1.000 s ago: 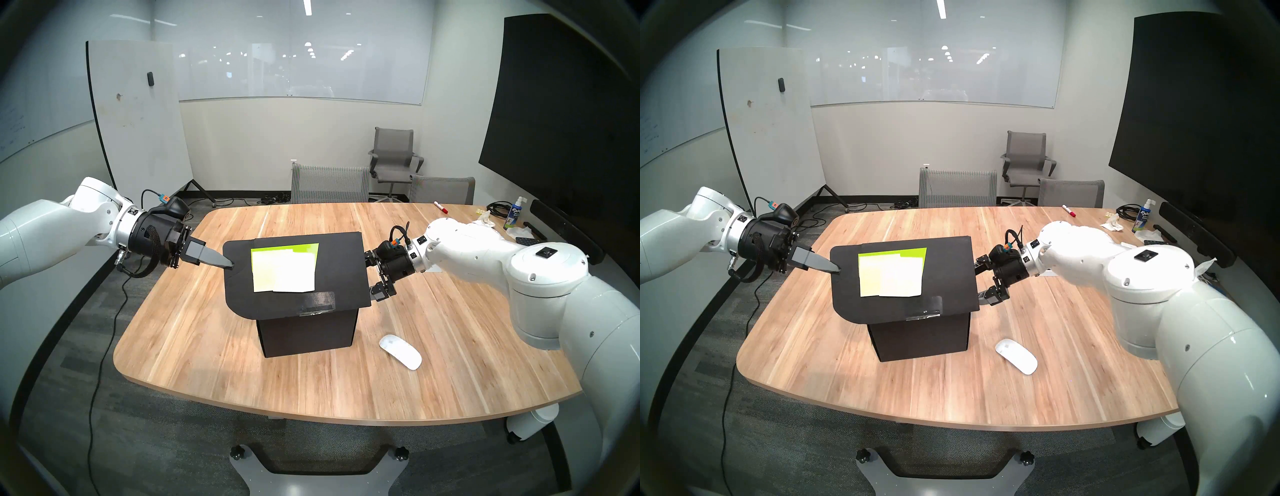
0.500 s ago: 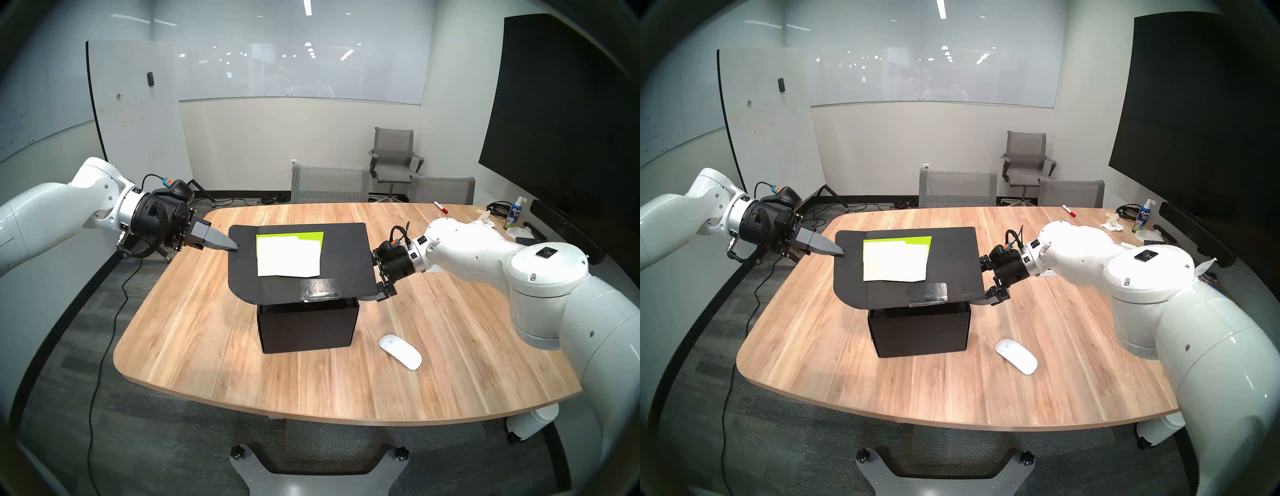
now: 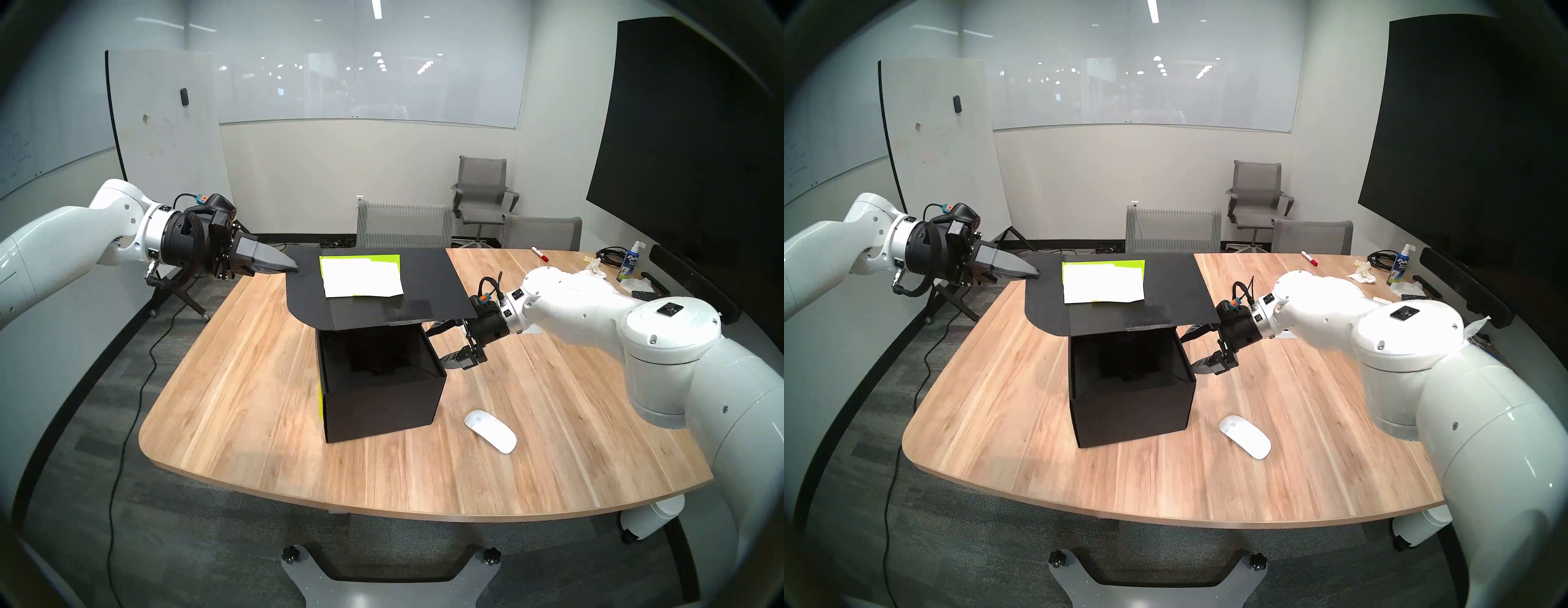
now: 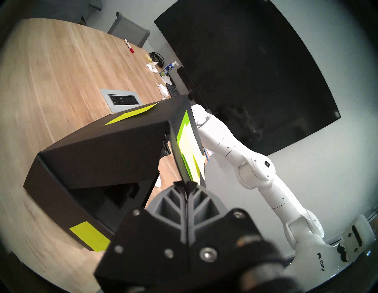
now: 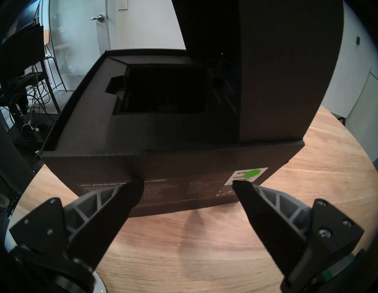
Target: Open the box and place the mouse inside
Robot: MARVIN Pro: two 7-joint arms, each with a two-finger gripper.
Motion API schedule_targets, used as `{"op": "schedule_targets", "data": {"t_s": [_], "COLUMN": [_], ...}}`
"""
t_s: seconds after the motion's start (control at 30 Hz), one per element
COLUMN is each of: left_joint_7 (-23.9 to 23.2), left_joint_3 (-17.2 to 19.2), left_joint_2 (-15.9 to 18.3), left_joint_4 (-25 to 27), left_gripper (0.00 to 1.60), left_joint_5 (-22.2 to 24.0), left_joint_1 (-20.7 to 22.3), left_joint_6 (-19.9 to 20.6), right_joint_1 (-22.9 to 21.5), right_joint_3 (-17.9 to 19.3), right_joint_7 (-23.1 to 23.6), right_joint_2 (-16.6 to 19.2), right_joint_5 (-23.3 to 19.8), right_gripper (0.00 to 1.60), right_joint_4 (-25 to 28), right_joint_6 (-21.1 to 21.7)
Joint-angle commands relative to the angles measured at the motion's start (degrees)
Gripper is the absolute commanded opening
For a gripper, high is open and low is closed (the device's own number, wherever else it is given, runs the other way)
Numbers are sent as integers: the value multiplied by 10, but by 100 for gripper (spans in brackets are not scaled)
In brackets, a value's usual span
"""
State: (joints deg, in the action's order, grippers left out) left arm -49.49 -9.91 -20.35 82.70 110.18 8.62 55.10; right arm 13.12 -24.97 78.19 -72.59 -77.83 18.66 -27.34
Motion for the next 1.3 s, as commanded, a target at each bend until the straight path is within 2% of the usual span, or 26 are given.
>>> {"op": "schedule_targets", "data": {"t_s": [0.0,0.5,0.9,1.27], "left_joint_7": [-29,-3,-19,-11], "left_joint_3": [8,-18,-35,-46], "left_joint_2": [-33,-87,-75,-84], "left_joint_4": [-25,-98,-102,-116], "left_gripper": [0,0,0,0], "left_joint_5": [43,81,94,117], "left_joint_1": [11,8,24,41], "left_joint_6": [-1,-1,-1,-1], "right_joint_1": [-14,-13,-13,-13], "right_joint_3": [5,7,9,9], "right_joint_7": [56,59,59,56], "right_joint_2": [-2,-2,-2,-2], "right_joint_5": [-5,-4,-3,-1], "right_gripper": [160,160,160,160], "right_joint_4": [1,0,1,1], "right_joint_6": [2,2,2,2]}}
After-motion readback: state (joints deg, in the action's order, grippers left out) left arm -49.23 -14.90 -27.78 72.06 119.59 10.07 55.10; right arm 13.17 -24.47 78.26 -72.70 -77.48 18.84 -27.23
